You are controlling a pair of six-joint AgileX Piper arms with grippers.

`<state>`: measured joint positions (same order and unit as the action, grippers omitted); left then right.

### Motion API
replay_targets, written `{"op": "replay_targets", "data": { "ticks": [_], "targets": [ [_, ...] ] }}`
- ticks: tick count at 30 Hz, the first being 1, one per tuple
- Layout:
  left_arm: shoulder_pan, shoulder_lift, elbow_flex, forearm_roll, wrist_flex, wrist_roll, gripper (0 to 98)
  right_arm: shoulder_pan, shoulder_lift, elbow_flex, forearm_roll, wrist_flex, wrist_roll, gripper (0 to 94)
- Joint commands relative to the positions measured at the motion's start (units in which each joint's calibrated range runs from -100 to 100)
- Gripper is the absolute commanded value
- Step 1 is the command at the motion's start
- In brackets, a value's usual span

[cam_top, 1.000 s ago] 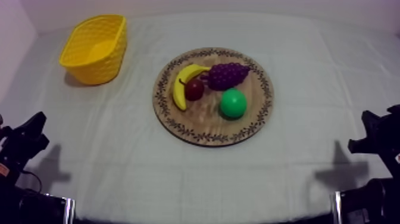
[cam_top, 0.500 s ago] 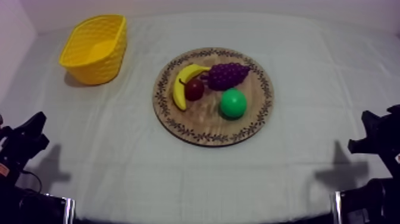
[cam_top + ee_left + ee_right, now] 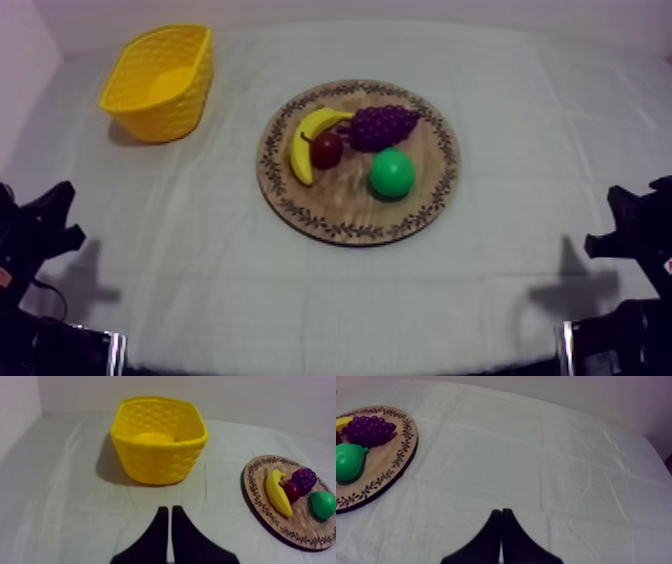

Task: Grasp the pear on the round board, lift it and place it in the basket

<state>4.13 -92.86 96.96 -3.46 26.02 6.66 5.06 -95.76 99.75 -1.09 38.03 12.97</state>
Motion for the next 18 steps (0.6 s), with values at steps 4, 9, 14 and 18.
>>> {"op": "replay_targets", "data": {
  "ticks": [4, 9, 14, 18],
  "targets": [
    [0.4, 14.8, -16.6, 0.08, 1.9, -1.3, 0.1, 0.0, 0.0, 0.0, 0.0, 0.0, -0.2, 0.3],
    [2.7, 27.9, -36.5, 0.93, 11.4, -1.8, 0.1, 0.0, 0.0, 0.0, 0.0, 0.0, -0.2, 0.3],
    [6.3, 40.1, -53.1, 1.62, 17.5, -2.4, 0.1, 0.0, 0.0, 0.0, 0.0, 0.0, -0.2, 0.3],
    [9.9, 49.0, -62.3, 2.55, 19.5, -1.5, 0.1, 0.0, 0.0, 0.0, 0.0, 0.0, -0.2, 0.3]
  ]
}}
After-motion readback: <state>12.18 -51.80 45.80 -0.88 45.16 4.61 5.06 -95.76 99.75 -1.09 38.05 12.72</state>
